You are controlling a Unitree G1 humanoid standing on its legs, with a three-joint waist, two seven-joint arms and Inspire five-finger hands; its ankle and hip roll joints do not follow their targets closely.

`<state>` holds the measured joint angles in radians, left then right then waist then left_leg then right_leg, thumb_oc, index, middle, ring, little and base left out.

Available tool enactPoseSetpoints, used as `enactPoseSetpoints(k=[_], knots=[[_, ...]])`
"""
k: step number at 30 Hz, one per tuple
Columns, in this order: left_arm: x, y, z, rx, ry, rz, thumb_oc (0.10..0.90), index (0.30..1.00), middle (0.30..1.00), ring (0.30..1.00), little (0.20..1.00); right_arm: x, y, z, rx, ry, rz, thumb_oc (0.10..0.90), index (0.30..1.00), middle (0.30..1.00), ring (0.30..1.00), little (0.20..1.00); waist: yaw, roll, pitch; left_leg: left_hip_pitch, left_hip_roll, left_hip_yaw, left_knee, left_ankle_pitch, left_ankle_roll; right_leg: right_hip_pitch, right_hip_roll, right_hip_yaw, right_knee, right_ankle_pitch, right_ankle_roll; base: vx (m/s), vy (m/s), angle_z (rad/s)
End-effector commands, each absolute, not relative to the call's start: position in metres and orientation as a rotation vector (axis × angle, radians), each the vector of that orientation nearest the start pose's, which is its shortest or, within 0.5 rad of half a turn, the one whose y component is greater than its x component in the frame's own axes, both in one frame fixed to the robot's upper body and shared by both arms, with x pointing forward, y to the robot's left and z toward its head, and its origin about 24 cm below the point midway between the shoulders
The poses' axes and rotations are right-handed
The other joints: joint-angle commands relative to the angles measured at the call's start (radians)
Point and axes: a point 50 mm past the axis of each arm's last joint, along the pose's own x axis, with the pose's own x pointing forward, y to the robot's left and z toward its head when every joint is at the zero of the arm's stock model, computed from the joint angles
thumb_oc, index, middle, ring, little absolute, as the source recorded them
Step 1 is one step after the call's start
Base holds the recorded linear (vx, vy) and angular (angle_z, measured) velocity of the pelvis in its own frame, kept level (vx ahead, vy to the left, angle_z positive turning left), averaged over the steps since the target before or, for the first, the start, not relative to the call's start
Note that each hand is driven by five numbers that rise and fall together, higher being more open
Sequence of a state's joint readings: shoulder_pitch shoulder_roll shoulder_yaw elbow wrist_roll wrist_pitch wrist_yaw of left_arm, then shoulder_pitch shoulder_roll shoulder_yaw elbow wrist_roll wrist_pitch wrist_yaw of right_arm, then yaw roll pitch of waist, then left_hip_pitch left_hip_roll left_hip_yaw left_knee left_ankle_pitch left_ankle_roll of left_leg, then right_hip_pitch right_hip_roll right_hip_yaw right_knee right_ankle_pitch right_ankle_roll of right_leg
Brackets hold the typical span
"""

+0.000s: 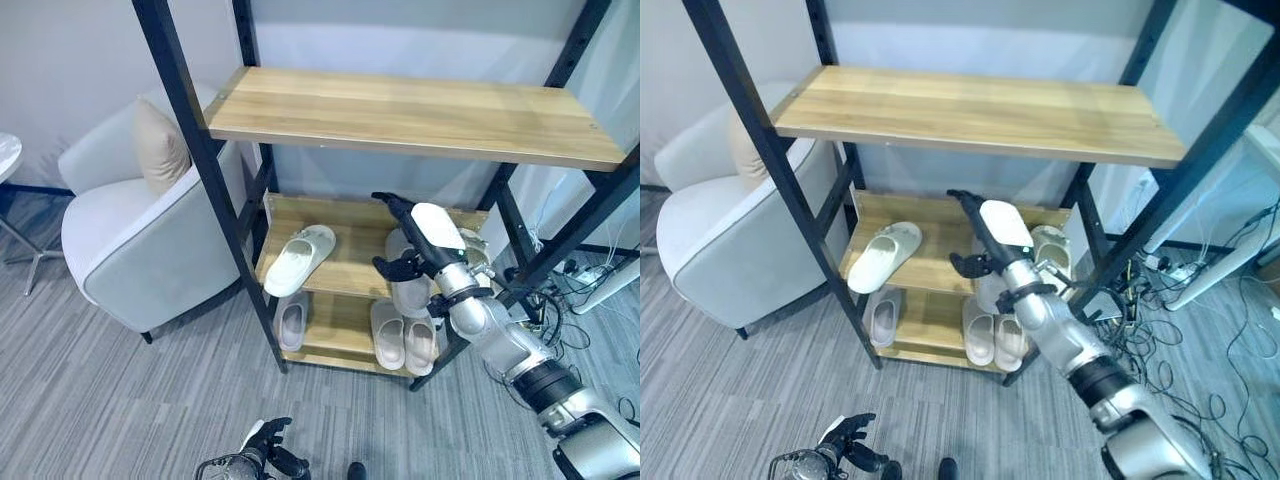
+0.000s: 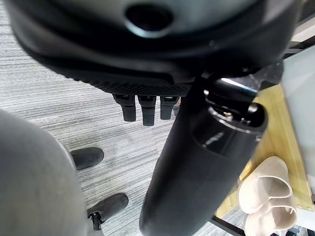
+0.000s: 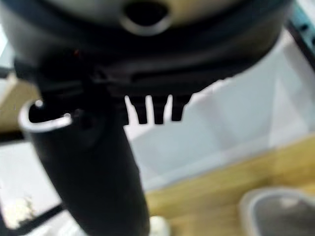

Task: Arrange the slippers neatly on the shoe rack.

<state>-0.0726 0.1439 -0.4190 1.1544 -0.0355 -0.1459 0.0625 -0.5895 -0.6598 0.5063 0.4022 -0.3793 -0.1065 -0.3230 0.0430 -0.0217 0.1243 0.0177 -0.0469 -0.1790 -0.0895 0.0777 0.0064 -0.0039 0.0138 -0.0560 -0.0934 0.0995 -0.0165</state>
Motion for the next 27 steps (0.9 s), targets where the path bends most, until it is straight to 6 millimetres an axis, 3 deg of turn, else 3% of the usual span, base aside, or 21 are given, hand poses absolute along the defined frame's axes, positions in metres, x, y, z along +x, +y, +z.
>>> enactPoseSetpoints(k=[1,6,22,23,24,27], knots=[[0.121,0.157,-0.160,0.429,0.982,-0.303,0.800,0.900,0.900,0.900,0.900,0.360,-0.200,0.189,-1.177,-0.565,-0.158,0.800,0.900,0.900,0.900,0.900,0.025,-0.059,0.017,-0.039,-0.018,0.041,0.002,-0.124,0.034,0.018,-0.023,0.025,0.006,-0.117,0.045,0.00,0.000,0.00],[0.127,0.159,-0.158,0.437,0.965,-0.293,0.800,0.900,0.900,0.900,0.900,0.366,-0.222,0.189,-1.208,-0.490,-0.242,0.800,0.900,0.900,0.900,0.900,0.025,-0.058,0.036,-0.058,-0.022,0.036,0.002,-0.120,0.034,0.004,-0.029,0.020,0.007,-0.112,0.046,-0.02,0.013,0.10],[0.143,0.162,-0.152,0.436,0.908,-0.252,0.800,0.900,0.900,0.900,0.900,0.388,-0.241,0.210,-1.288,-0.405,-0.361,0.800,0.900,0.900,0.900,0.900,0.042,-0.048,0.066,-0.102,-0.033,0.025,0.002,-0.109,0.031,-0.033,-0.040,0.005,0.007,-0.106,0.049,0.00,0.004,0.01],[0.143,0.162,-0.151,0.435,0.907,-0.250,0.800,0.900,0.900,0.900,0.900,0.389,-0.242,0.212,-1.290,-0.399,-0.367,0.552,0.528,0.528,0.528,0.528,0.044,-0.048,0.067,-0.104,-0.034,0.025,0.002,-0.109,0.031,-0.034,-0.040,0.004,0.007,-0.106,0.050,0.01,-0.002,0.06],[0.143,0.163,-0.151,0.437,0.905,-0.250,0.800,0.900,0.900,0.900,0.900,0.391,-0.245,0.212,-1.297,-0.382,-0.372,0.400,0.300,0.300,0.300,0.300,0.046,-0.048,0.067,-0.106,-0.034,0.024,0.002,-0.109,0.030,-0.035,-0.041,0.002,0.007,-0.106,0.050,0.01,-0.006,0.10],[0.144,0.165,-0.151,0.435,0.905,-0.234,0.800,0.900,0.900,0.900,0.900,0.393,-0.244,0.211,-1.304,-0.367,-0.360,0.400,0.300,0.300,0.300,0.300,0.050,-0.049,0.065,-0.107,-0.035,0.023,0.002,-0.109,0.027,-0.036,-0.041,-0.001,0.006,-0.107,0.050,0.02,-0.005,0.11]])
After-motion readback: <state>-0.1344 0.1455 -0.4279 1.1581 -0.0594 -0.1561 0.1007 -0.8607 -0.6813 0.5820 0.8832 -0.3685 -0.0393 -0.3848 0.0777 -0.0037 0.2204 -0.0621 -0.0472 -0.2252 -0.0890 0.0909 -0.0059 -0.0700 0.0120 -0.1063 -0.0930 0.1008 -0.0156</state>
